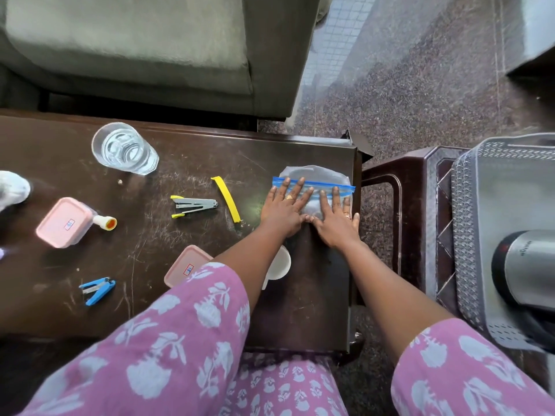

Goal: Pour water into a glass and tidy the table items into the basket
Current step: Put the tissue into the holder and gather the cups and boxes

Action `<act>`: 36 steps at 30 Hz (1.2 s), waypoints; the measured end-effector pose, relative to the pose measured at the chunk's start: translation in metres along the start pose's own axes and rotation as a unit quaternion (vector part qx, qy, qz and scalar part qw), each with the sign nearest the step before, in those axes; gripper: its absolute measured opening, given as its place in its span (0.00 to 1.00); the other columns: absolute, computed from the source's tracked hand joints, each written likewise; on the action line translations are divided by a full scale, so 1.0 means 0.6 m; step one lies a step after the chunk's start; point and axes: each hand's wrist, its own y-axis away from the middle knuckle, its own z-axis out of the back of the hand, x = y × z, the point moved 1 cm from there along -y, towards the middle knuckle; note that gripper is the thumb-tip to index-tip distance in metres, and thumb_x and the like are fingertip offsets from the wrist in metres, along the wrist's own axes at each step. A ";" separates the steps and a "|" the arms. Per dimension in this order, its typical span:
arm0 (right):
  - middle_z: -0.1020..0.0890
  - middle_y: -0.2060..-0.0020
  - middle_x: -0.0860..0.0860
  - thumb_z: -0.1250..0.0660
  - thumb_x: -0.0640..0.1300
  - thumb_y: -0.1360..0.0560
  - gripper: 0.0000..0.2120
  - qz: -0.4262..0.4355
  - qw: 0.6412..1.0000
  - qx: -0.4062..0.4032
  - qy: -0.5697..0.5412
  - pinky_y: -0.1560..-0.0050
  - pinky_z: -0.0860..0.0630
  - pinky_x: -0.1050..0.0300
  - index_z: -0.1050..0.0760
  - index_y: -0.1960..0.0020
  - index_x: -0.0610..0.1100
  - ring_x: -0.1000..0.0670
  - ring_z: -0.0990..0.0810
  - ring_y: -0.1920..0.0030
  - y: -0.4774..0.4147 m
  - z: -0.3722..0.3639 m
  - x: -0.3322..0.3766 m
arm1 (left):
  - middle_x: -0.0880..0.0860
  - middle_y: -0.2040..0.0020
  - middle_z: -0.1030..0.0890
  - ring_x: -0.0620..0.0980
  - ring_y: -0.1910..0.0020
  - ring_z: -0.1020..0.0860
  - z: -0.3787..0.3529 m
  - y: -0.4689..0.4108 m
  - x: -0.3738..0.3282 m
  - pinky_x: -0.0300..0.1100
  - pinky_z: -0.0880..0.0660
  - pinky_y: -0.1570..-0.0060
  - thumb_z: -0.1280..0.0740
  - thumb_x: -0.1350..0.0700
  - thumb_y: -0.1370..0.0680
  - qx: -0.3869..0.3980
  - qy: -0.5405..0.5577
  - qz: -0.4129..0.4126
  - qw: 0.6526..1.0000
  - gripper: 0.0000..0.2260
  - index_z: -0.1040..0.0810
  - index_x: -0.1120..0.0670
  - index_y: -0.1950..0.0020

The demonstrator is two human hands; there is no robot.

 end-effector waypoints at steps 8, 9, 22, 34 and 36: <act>0.42 0.26 0.42 0.41 0.43 0.25 0.23 0.012 0.966 -0.257 0.000 0.28 0.45 0.43 0.35 0.30 0.46 0.41 0.45 0.26 0.038 -0.009 0.067 | 0.47 0.23 0.55 0.54 0.24 0.57 0.001 0.052 0.021 0.52 0.56 0.27 0.51 0.51 0.18 -0.126 0.045 -0.024 0.991 0.24 0.57 0.47 0.25; 0.41 0.26 0.42 0.40 0.42 0.25 0.22 0.013 0.962 -0.271 0.003 0.29 0.43 0.43 0.33 0.31 0.45 0.41 0.44 0.26 0.042 -0.012 0.084 | 0.48 0.23 0.52 0.54 0.24 0.54 0.003 0.062 0.033 0.52 0.55 0.27 0.50 0.53 0.18 -0.140 0.057 -0.018 0.988 0.24 0.57 0.47 0.25; 0.18 0.46 0.39 0.29 0.34 0.36 0.16 0.219 0.916 -0.337 0.011 0.50 0.22 0.46 0.21 0.48 0.37 0.39 0.19 0.47 0.083 -0.093 0.362 | 0.58 0.42 0.22 0.58 0.41 0.26 -0.009 0.214 0.264 0.53 0.36 0.35 0.42 0.62 0.23 -0.369 0.199 0.107 0.902 0.19 0.34 0.59 0.31; 0.16 0.56 0.41 0.33 0.36 0.32 0.08 0.427 0.850 -0.308 -0.011 0.57 0.21 0.51 0.21 0.54 0.35 0.40 0.18 0.57 0.131 -0.192 0.673 | 0.62 0.36 0.27 0.64 0.39 0.29 -0.046 0.400 0.514 0.53 0.34 0.36 0.38 0.64 0.24 -0.507 0.267 0.321 0.754 0.16 0.28 0.62 0.37; 0.16 0.54 0.39 0.29 0.33 0.35 0.12 0.449 0.846 -0.287 -0.022 0.54 0.21 0.48 0.21 0.52 0.33 0.39 0.18 0.55 0.143 -0.209 0.724 | 0.62 0.33 0.30 0.64 0.36 0.32 -0.050 0.430 0.553 0.53 0.38 0.34 0.38 0.65 0.25 -0.533 0.294 0.349 0.713 0.18 0.31 0.63 0.35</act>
